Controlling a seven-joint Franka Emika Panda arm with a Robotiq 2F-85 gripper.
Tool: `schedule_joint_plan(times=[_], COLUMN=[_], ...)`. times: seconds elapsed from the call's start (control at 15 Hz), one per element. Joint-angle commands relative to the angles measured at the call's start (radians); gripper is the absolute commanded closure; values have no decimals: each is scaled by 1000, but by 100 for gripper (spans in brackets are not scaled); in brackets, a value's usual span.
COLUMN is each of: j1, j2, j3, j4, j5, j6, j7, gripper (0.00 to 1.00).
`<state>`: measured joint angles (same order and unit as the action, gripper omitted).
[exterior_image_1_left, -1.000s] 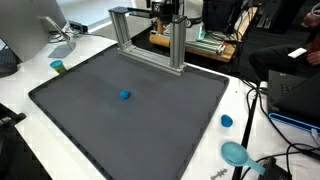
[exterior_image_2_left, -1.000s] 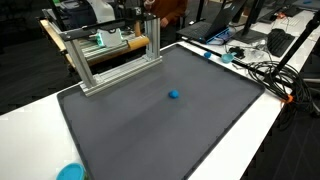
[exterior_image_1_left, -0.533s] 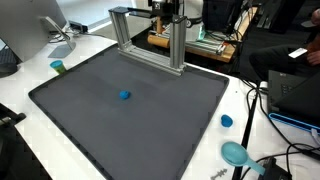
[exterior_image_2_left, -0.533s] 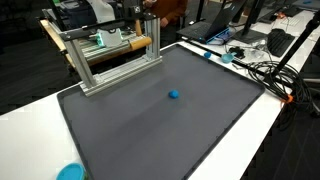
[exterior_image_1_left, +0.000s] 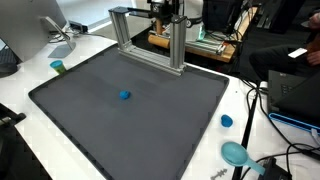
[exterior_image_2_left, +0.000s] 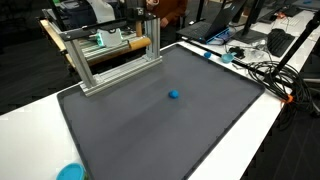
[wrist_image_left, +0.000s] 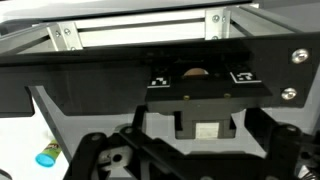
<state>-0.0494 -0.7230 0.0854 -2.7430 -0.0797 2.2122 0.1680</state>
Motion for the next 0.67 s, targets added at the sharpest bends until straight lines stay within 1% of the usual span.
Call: schedule_joint_plan(times=[0.0,0.13,0.4,0.6], j1=[-25,-54,-48,-37], j2=[7,13,14,2], j3=[40,72,82,81], j4=[2,1,0,0], j5=[-58,-112,-130,-133], j6=[7,-34,-28,-70], j7=[36,83,104,89], gripper=[0,0,0,0])
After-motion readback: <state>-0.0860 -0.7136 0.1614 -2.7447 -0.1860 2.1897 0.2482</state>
